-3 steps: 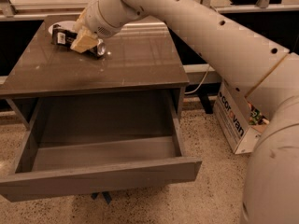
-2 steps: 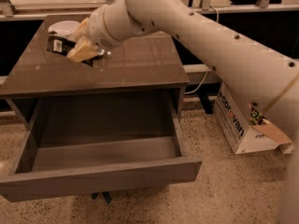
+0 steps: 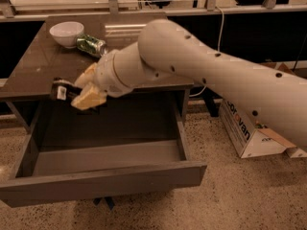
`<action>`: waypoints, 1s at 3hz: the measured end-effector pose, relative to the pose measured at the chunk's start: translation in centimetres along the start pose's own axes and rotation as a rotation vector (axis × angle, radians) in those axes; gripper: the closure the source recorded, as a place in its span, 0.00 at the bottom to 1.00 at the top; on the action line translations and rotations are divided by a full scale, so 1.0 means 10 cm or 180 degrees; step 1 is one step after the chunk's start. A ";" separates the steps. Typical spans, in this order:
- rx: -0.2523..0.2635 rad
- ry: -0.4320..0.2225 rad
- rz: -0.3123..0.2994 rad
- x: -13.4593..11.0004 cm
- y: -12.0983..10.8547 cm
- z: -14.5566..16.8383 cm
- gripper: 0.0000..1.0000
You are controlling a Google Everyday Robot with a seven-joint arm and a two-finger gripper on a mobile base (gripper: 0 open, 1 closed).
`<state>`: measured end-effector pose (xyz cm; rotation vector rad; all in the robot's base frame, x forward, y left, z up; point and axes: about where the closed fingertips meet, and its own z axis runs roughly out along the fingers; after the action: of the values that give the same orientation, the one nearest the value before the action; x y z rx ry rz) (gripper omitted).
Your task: Place rxbar chocolate into top drawer
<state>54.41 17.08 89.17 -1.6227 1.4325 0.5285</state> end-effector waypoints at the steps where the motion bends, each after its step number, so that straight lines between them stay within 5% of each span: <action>1: -0.0256 0.0285 0.0332 0.46 0.35 0.21 1.00; 2: -0.0373 0.0712 0.0507 0.84 0.54 0.36 1.00; 3: -0.0328 0.1365 0.0638 1.39 0.72 0.45 0.76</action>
Offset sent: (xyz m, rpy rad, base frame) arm -0.0244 -0.0375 -0.1611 -0.3833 0.3099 -0.1562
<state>52.04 13.29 73.55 -1.7551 1.9260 0.3839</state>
